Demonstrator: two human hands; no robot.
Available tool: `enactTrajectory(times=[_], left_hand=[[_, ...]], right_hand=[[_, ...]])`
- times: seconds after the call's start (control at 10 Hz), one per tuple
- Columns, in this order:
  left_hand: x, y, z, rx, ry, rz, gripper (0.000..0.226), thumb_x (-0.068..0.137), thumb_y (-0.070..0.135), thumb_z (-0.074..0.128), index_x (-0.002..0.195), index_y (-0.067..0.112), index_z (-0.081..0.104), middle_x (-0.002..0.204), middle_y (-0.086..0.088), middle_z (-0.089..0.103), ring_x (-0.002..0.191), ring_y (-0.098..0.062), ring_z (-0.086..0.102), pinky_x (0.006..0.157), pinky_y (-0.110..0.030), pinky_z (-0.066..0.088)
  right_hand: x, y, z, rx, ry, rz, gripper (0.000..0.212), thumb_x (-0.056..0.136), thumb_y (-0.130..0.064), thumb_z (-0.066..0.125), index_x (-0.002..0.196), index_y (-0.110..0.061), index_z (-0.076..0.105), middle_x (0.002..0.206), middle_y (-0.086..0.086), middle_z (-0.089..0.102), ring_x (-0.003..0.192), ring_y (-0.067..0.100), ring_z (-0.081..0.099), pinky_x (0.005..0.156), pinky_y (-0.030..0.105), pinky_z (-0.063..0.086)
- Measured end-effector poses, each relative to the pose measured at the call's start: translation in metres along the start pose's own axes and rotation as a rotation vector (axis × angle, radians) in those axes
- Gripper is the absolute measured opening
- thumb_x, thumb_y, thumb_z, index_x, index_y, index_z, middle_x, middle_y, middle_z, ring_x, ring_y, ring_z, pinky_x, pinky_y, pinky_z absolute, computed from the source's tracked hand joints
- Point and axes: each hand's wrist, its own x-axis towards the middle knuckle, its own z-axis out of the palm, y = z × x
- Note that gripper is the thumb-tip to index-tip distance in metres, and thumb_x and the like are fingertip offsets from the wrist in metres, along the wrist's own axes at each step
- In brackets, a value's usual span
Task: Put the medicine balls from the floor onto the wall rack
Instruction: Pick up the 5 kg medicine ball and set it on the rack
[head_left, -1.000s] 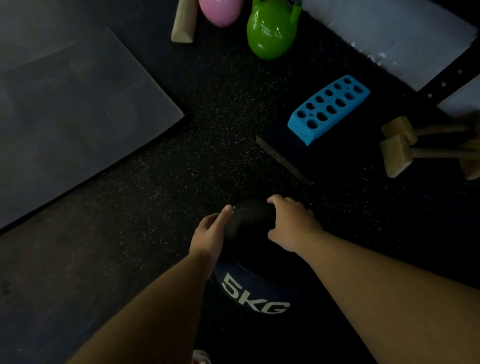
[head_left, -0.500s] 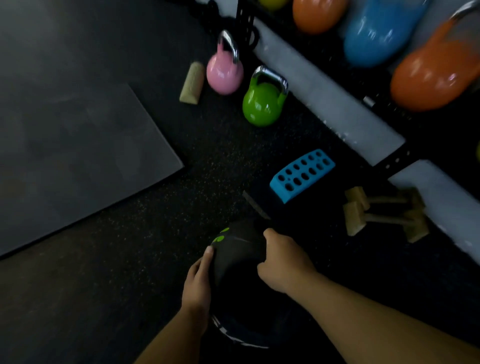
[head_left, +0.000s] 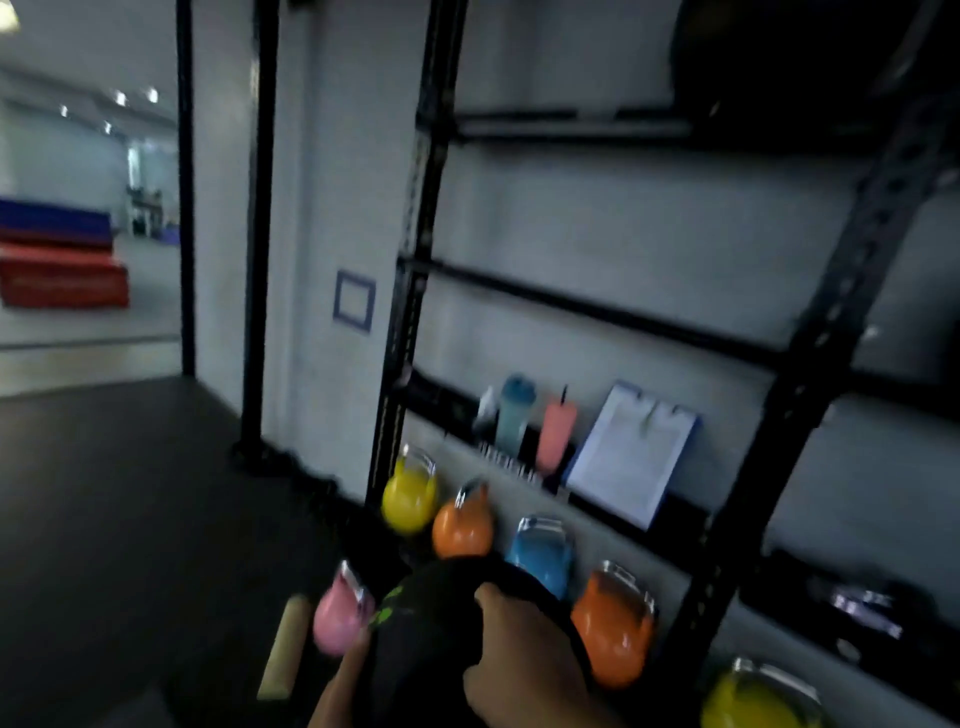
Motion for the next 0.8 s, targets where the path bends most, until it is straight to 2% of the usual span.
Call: enactTrajectory(times=[0.1,0.2,0.3,0.4,0.5,0.6,0.7,0.8], left_hand=[[0.012,0.136,0.115,0.058,-0.090,-0.001,0.079,0.071,0.048,0.074,0.132,-0.002,0.069,0.131,-0.027,0.071,0.133,-0.034,0.062,0.124,-0.045,0.033],[-0.005,0.187,0.190,0.122,-0.086,0.038,0.070,0.071,0.051,0.077,0.122,0.002,0.077,0.124,-0.027,0.075,0.115,-0.041,0.072,0.112,-0.048,0.047],[-0.023,0.247,0.300,0.280,-0.209,0.176,0.063,0.086,0.056,0.068,0.127,0.008,0.075,0.127,-0.024,0.075,0.117,-0.043,0.071,0.112,-0.054,0.049],[-0.030,0.272,0.361,0.334,-0.279,0.202,0.063,0.090,0.062,0.064,0.126,0.012,0.076,0.123,-0.022,0.077,0.114,-0.042,0.073,0.102,-0.052,0.056],[-0.024,0.279,0.429,0.296,-0.421,0.221,0.059,0.090,0.065,0.063,0.116,0.015,0.082,0.116,-0.018,0.080,0.100,-0.033,0.079,0.071,-0.039,0.066],[-0.014,0.265,0.461,0.311,-0.449,0.238,0.059,0.090,0.066,0.062,0.114,0.017,0.083,0.116,-0.016,0.080,0.099,-0.031,0.080,0.069,-0.037,0.065],[0.021,0.239,0.502,0.305,-0.446,0.256,0.066,0.090,0.068,0.061,0.128,0.015,0.075,0.126,-0.018,0.077,0.112,-0.034,0.075,0.090,-0.043,0.061],[0.046,0.220,0.521,0.306,-0.424,0.266,0.070,0.089,0.066,0.063,0.135,0.014,0.070,0.130,-0.020,0.074,0.119,-0.039,0.071,0.103,-0.051,0.056]], right_hand=[[0.020,-0.037,-0.147,-0.012,0.214,-0.057,0.046,0.074,-0.023,0.061,0.118,-0.024,0.049,0.123,0.005,0.064,0.116,0.029,0.059,0.094,0.033,0.046],[0.020,-0.052,-0.237,-0.012,0.373,-0.087,0.043,0.076,-0.025,0.063,0.117,-0.022,0.050,0.118,0.009,0.065,0.110,0.032,0.061,0.088,0.034,0.048],[0.016,-0.057,-0.346,-0.027,0.645,-0.126,0.039,0.071,-0.030,0.065,0.107,-0.022,0.050,0.104,0.009,0.068,0.098,0.033,0.065,0.077,0.035,0.051],[0.016,-0.049,-0.398,-0.035,0.790,-0.144,0.039,0.069,-0.034,0.065,0.103,-0.023,0.050,0.095,0.005,0.068,0.089,0.031,0.066,0.071,0.035,0.051],[0.024,-0.023,-0.450,-0.076,0.949,-0.189,0.045,0.066,-0.034,0.064,0.108,-0.021,0.054,0.092,0.005,0.067,0.086,0.030,0.064,0.072,0.036,0.053],[0.034,0.005,-0.473,-0.106,0.987,-0.214,0.054,0.066,-0.032,0.065,0.118,-0.020,0.055,0.094,0.005,0.066,0.088,0.028,0.063,0.074,0.035,0.053],[0.065,0.051,-0.495,-0.127,0.978,-0.213,0.057,0.066,-0.032,0.065,0.121,-0.020,0.054,0.083,-0.001,0.058,0.082,0.025,0.061,0.067,0.032,0.048],[0.087,0.082,-0.501,-0.137,0.960,-0.196,0.052,0.067,-0.033,0.065,0.117,-0.020,0.054,0.077,-0.004,0.053,0.077,0.023,0.058,0.063,0.031,0.044]])
